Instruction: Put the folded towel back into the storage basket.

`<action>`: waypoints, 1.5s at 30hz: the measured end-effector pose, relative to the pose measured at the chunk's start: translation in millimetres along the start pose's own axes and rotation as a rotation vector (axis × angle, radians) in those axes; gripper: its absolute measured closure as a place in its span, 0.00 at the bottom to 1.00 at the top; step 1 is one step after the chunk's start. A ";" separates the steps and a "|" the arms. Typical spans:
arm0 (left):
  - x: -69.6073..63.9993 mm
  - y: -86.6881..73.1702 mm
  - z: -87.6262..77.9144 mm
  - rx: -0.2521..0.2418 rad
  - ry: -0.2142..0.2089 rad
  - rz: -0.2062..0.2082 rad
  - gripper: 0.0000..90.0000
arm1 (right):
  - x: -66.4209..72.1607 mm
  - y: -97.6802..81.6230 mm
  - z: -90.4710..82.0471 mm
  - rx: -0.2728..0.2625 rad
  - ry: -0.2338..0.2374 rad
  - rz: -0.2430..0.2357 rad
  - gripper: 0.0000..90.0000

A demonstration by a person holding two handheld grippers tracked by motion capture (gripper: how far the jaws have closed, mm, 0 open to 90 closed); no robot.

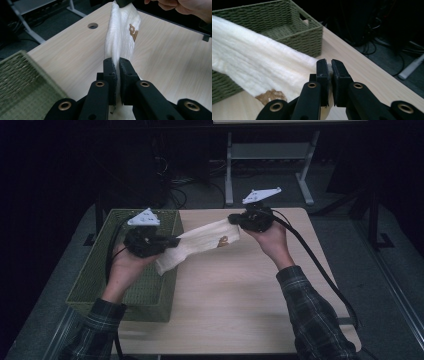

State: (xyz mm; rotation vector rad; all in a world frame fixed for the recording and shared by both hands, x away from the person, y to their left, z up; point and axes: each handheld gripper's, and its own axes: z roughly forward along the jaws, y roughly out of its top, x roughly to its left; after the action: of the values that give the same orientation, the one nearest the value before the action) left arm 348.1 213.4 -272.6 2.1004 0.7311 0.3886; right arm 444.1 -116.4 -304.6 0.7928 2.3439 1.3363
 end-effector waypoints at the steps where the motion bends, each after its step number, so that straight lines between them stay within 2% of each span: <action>1: 2.4 -2.1 -4.0 0.005 0.008 0.001 0.94 | 2.2 1.9 3.5 -0.001 0.004 -0.005 0.94; 7: 13.4 -13.7 -23.0 0.006 0.046 -0.017 0.94 | 15.6 14.7 23.8 -0.003 0.043 -0.013 0.94; 19: 36.9 -44.8 -59.3 0.023 0.116 -0.059 0.94 | 45.7 41.9 64.6 0.011 0.094 -0.077 0.94; 30: 58.0 -90.7 -80.2 0.038 0.154 -0.135 0.94 | 73.9 58.6 108.9 0.042 0.148 -0.115 0.94; 32: 61.6 -99.2 -83.4 0.037 0.162 -0.164 0.94 | 80.4 62.1 117.7 0.051 0.152 -0.125 0.94; 39: 74.4 -126.7 -93.5 0.059 0.176 -0.194 0.94 | 97.4 70.3 149.9 0.070 0.188 -0.145 0.94; 45: 82.1 -146.5 -98.8 0.065 0.184 -0.225 0.94 | 108.1 71.7 170.7 0.081 0.213 -0.147 0.94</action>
State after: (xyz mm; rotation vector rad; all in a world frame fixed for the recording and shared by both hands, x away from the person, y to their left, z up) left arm 309.0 394.7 -332.5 2.0325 1.0895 0.4415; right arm 470.8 94.7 -330.2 0.5091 2.5788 1.3276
